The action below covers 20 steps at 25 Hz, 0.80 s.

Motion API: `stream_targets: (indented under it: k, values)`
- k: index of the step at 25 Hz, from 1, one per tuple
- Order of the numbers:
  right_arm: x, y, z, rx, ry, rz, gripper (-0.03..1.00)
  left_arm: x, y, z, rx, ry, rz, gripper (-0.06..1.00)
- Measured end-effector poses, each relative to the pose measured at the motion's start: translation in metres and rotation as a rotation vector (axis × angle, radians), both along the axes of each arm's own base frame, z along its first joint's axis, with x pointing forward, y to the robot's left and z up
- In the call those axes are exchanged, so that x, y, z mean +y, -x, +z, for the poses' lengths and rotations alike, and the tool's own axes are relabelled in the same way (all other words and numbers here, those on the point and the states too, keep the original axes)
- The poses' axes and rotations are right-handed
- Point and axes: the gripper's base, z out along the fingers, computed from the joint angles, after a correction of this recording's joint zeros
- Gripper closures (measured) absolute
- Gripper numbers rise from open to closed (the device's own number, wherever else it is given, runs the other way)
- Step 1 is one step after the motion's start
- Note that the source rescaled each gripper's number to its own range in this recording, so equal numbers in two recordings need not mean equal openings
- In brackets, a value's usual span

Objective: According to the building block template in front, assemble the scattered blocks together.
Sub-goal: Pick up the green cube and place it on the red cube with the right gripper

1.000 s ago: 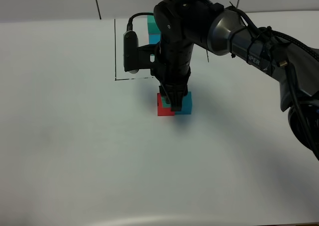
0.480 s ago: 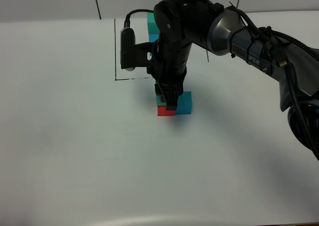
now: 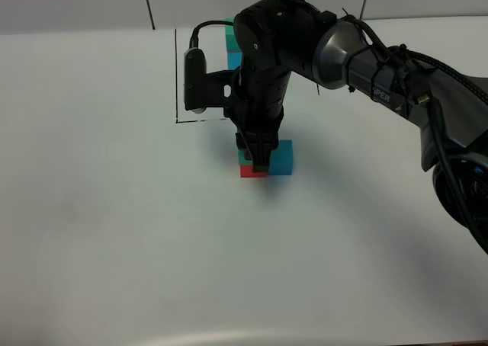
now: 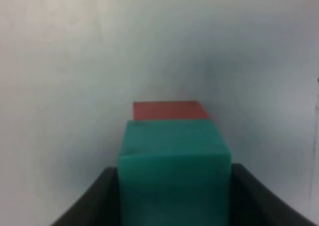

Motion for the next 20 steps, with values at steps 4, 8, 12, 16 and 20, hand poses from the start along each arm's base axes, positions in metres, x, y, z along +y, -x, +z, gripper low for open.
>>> stream_targets:
  k: [4,8,12,16,20]
  values:
    - [0.0001,-0.0001,0.0001,-0.001,-0.001,0.0,0.95,0.0,0.0,0.0,0.0,0.0,0.0,0.25]
    - [0.0001,-0.0001,0.0001,-0.001,-0.001,0.0,0.95,0.0,0.0,0.0,0.0,0.0,0.0,0.25]
    - [0.0001,-0.0001,0.0001,-0.001,-0.001,0.0,0.95,0.0,0.0,0.0,0.0,0.0,0.0,0.25]
    - [0.0001,-0.0001,0.0001,-0.001,-0.001,0.0,0.95,0.0,0.0,0.0,0.0,0.0,0.0,0.25]
    - [0.0001,-0.0001,0.0,-0.001,-0.001,0.0,0.95,0.0,0.0,0.0,0.0,0.0,0.0,0.25]
